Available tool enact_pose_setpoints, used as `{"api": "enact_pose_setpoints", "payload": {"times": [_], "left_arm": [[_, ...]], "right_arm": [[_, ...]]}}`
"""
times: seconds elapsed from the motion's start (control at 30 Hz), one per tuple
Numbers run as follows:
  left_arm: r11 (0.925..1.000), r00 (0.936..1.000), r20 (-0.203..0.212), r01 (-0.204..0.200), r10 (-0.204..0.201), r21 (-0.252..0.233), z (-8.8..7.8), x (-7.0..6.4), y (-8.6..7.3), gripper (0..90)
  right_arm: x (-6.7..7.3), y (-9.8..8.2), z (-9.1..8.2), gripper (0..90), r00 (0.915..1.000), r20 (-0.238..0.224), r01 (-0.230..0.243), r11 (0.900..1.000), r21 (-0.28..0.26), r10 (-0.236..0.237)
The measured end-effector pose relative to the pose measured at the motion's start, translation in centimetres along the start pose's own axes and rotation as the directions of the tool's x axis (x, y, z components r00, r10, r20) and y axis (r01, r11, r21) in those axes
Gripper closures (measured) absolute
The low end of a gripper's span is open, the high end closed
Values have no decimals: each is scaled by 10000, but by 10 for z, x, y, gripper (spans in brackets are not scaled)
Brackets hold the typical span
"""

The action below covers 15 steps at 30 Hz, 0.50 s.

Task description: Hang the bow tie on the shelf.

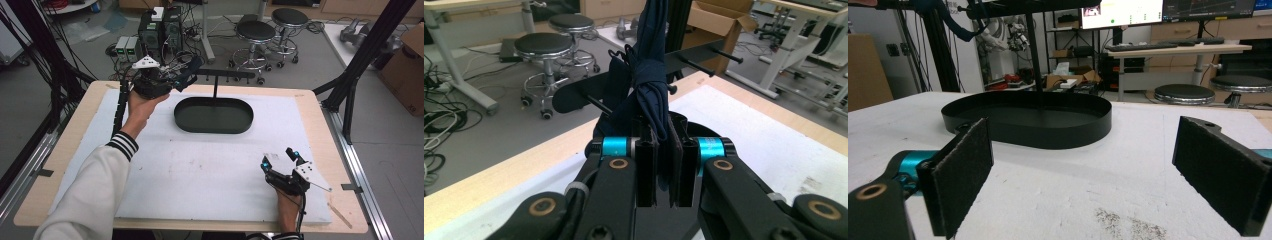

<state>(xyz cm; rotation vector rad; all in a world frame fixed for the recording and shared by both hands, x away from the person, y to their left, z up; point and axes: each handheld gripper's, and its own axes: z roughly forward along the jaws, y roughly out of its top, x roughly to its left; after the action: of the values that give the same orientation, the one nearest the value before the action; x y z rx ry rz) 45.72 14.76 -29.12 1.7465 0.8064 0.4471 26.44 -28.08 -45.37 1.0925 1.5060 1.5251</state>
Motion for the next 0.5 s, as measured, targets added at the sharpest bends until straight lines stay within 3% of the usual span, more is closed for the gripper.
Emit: {"api": "enact_pose_setpoints", "payload": {"times": [0.27,0.5], "left_arm": [[9998,9987,-474,-197,200,79,2,3,-2,836],[9998,9961,-883,55,-70,-169,1,9,-6,836]], "right_arm": [[0,0,0,84,10000,16,-37,10000,3,37],[0,0,0,84,10000,17,-20,10000,22,20]]}}
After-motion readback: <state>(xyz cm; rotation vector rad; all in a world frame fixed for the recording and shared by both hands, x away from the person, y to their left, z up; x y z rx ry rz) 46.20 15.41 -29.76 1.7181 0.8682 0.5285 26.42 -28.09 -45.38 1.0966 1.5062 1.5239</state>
